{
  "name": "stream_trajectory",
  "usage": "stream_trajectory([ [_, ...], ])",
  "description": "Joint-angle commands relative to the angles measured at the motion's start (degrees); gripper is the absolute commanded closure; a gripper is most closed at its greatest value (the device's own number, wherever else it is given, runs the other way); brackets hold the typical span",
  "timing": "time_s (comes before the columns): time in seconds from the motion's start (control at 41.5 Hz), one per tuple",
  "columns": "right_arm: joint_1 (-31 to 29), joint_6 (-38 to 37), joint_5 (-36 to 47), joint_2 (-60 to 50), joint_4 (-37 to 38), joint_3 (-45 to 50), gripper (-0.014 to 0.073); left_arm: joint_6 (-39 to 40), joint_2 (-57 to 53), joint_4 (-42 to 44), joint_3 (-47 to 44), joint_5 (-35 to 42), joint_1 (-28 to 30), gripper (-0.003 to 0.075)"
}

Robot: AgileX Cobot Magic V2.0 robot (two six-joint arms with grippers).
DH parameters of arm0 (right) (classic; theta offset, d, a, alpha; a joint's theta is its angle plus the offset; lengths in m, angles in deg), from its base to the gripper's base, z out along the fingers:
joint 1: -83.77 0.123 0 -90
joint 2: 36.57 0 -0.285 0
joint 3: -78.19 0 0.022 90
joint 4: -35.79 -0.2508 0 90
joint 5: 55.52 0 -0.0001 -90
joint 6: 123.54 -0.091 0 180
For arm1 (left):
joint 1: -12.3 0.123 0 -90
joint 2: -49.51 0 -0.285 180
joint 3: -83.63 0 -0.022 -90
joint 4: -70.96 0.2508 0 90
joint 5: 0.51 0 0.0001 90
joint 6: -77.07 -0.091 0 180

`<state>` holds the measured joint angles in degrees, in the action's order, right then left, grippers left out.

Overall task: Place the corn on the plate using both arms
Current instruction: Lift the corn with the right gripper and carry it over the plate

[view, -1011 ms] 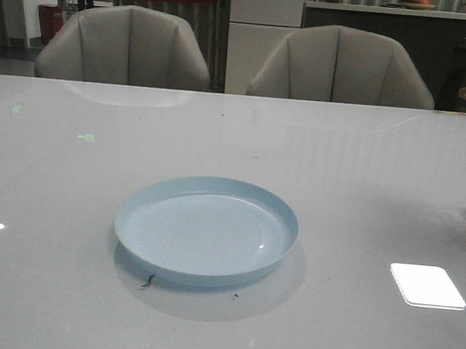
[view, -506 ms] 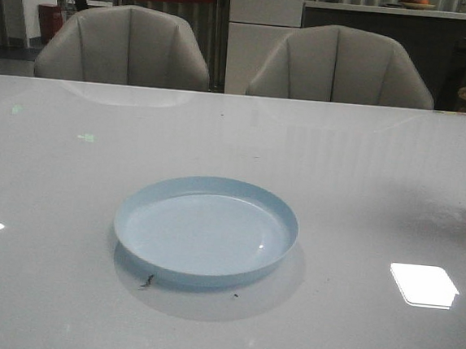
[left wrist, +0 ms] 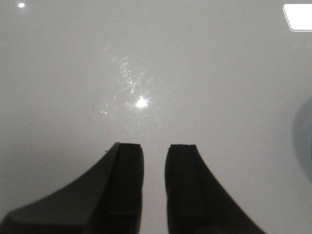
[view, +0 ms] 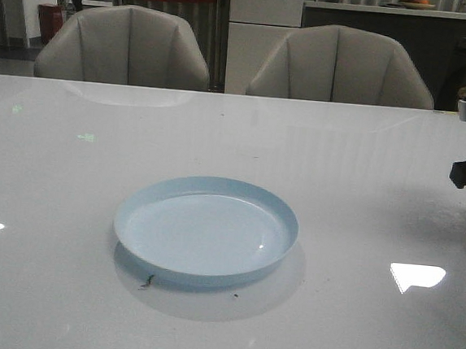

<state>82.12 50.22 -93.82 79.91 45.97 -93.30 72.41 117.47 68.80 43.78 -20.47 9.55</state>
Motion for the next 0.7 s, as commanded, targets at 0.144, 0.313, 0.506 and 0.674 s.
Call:
stream_trajectory([
  [0.144, -0.3, -0.1, 5.1, -2.7, 1.2, -1.9, 0.0324, 0.4, -1.2, -0.5, 1.5, 3.2, 0.1, 0.0503],
  [0.313, 0.7, -0.1, 4.8, -2.7, 1.3, -5.6, 0.0336, 0.4, -1.2, -0.5, 1.5, 3.2, 0.1, 0.0503],
  [0.506, 6.3, -0.1, 2.1, -2.8, 1.3, -12.2, 0.0336, 0.4, -1.2, -0.5, 1.5, 3.2, 0.1, 0.0504],
  [0.674, 14.6, -0.1, 2.0, -2.8, 1.3, -15.7, 0.0336, 0.4, -1.2, -0.5, 1.5, 3.2, 0.1, 0.0504],
])
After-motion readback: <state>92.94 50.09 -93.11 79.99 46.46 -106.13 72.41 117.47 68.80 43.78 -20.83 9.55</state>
